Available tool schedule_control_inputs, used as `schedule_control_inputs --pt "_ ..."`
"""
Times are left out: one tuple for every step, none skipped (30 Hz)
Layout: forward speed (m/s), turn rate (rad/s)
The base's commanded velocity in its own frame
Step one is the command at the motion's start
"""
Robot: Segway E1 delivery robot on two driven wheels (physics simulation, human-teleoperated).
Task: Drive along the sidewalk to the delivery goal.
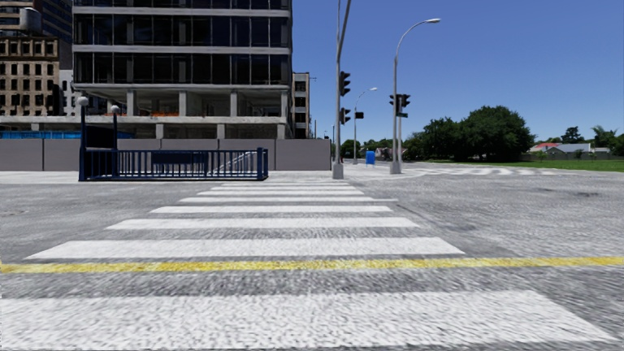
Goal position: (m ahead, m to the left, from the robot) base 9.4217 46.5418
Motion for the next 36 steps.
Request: schedule_control_inputs --pt "2.00 0.00" --pt "2.00 0.00" --pt "2.00 0.00" --pt "2.00 0.00" --pt "2.00 0.00" --pt "2.00 0.00" --pt "2.00 0.00" --pt "2.00 0.00" --pt "2.00 0.00" --pt "2.00 0.00" --pt "2.00 0.00" --pt "2.00 0.00" --pt "2.00 0.00" --pt "2.00 0.00" --pt "2.00 0.00" --pt "2.00 0.00" --pt "2.00 0.00" --pt "2.00 0.00" --pt "2.00 0.00" --pt "2.00 0.00" --pt "2.00 0.00" --pt "2.00 0.00" --pt "2.00 0.00" --pt "2.00 0.00" --pt "2.00 0.00" --pt "2.00 0.00" --pt "2.00 0.00" --pt "2.00 0.00" --pt "2.00 0.00" --pt "2.00 0.00" --pt "2.00 0.00" --pt "2.00 0.00" --pt "2.00 0.00" --pt "2.00 0.00" --pt "2.00 0.00" --pt "2.00 0.00"
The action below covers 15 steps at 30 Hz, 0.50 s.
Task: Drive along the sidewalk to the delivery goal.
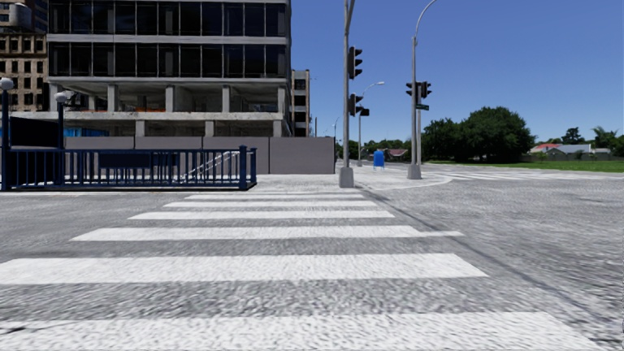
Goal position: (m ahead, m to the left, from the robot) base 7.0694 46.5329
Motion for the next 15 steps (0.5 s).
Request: schedule_control_inputs --pt "2.00 0.00" --pt "2.00 0.00" --pt "2.00 0.00" --pt "2.00 0.00" --pt "2.00 0.00" --pt "2.00 0.00" --pt "2.00 0.00" --pt "2.00 0.00" --pt "2.00 0.00" --pt "2.00 0.00" --pt "2.00 0.00" --pt "2.00 0.00" --pt "2.00 0.00" --pt "2.00 0.00" --pt "2.00 0.00"
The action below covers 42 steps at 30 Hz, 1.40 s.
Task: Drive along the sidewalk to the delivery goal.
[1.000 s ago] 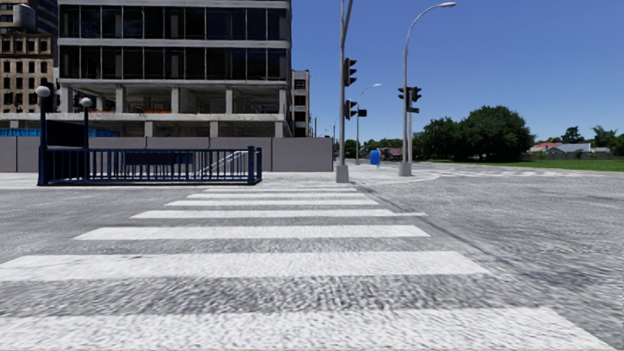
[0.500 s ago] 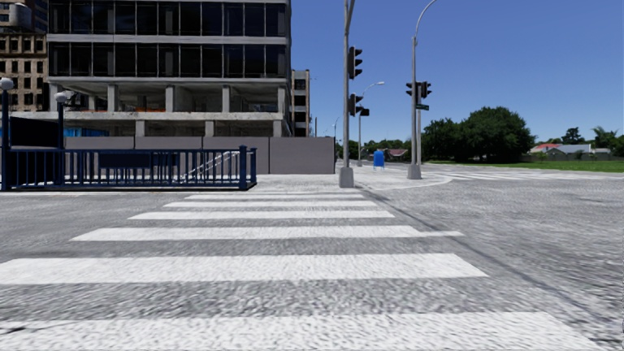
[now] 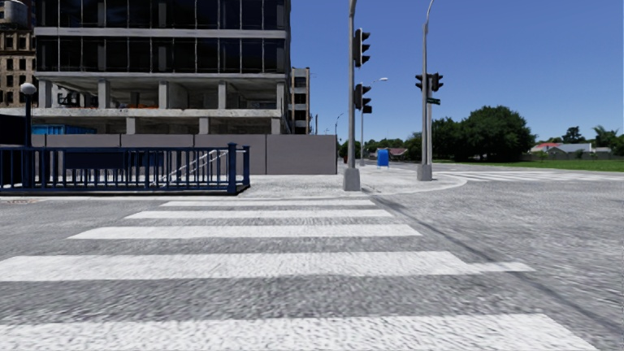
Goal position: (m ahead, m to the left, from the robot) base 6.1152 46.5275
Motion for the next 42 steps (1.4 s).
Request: schedule_control_inputs --pt "2.00 0.00" --pt "2.00 0.00" --pt "2.00 0.00" --pt "2.00 0.00" --pt "2.00 0.00" --pt "2.00 0.00" --pt "2.00 0.00" --pt "2.00 0.00" --pt "2.00 0.00" --pt "2.00 0.00" --pt "2.00 0.00" --pt "2.00 0.00" --pt "2.00 0.00" --pt "2.00 0.00" --pt "2.00 0.00" --pt "2.00 0.00" --pt "2.00 0.00" --pt "2.00 0.00" --pt "2.00 0.00" --pt "2.00 0.00" --pt "2.00 0.00" --pt "2.00 0.00" --pt "2.00 0.00" --pt "2.00 0.00" --pt "2.00 0.00" --pt "2.00 0.00" --pt "2.00 0.00" --pt "2.00 0.00" --pt "2.00 0.00" --pt "2.00 0.00" --pt "2.00 0.00" --pt "2.00 0.00" --pt "2.00 0.00" --pt "2.00 0.00" --pt "2.00 0.00" --pt "2.00 0.00" --pt "2.00 0.00" --pt "2.00 0.00" --pt "2.00 0.00" --pt "2.00 0.00" --pt "2.00 0.00" --pt "2.00 0.00"
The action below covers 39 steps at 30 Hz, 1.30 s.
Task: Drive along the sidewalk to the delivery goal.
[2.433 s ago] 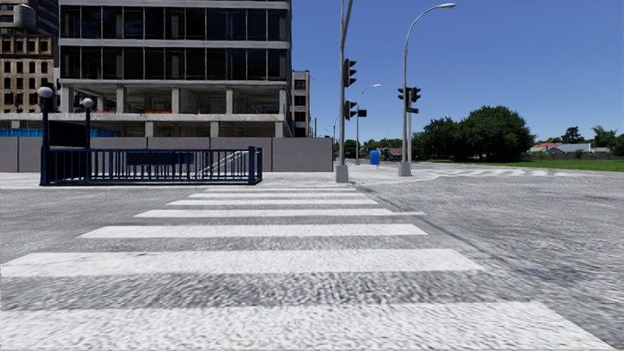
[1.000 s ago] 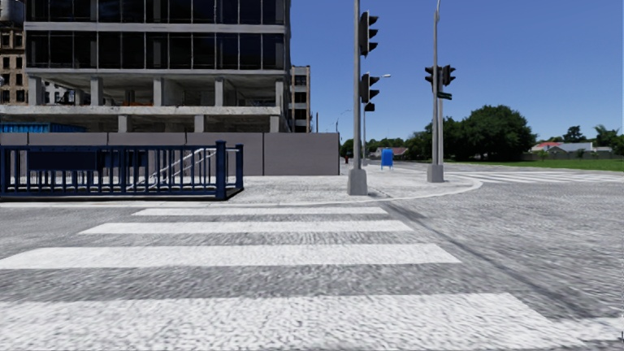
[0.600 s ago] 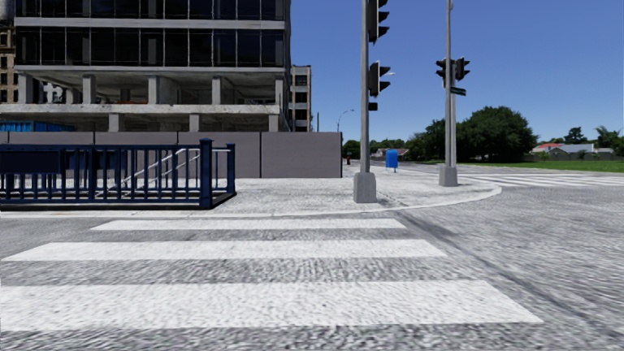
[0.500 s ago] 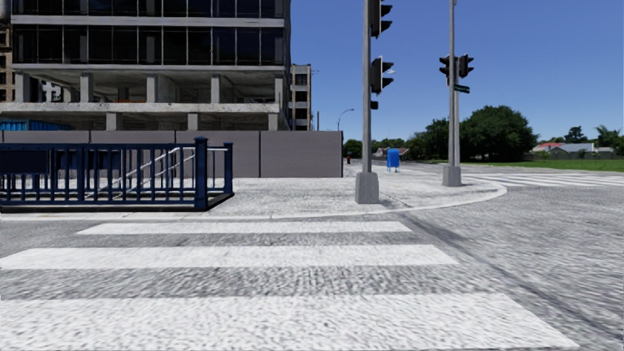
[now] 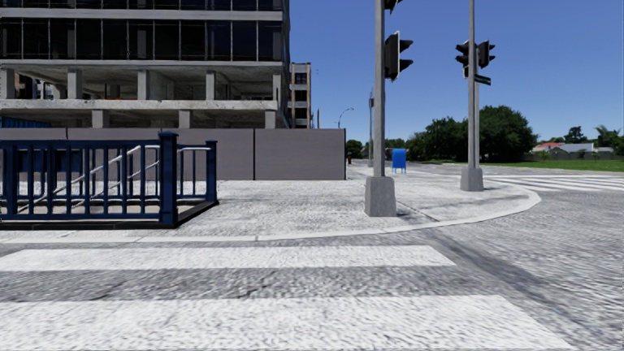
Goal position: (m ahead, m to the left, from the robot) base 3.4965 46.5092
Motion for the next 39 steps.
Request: schedule_control_inputs --pt "2.00 0.00" --pt "2.00 0.00" --pt "2.00 0.00" --pt "2.00 0.00" --pt "2.00 0.00" --pt "2.00 0.00" --pt "2.00 0.00" --pt "2.00 0.00" --pt "2.00 0.00" --pt "2.00 0.00" --pt "2.00 0.00" --pt "2.00 0.00" --pt "2.00 0.00" --pt "2.00 0.00" --pt "2.00 0.00" --pt "2.00 0.00" --pt "2.00 0.00" --pt "2.00 0.00" --pt "2.00 0.00" --pt "2.00 0.00" --pt "2.00 0.00" --pt "2.00 0.00" --pt "2.00 0.00" --pt "2.00 0.00" --pt "2.00 0.00" --pt "2.00 0.00" --pt "2.00 0.00" --pt "2.00 0.00" --pt "2.00 0.00" --pt "2.00 0.00" --pt "2.00 0.00" --pt "2.00 0.00" --pt "2.00 0.00" --pt "2.00 0.00" --pt "2.00 0.00" --pt "2.00 0.00" --pt "2.00 0.00" --pt "2.00 0.00" --pt "2.00 0.00"
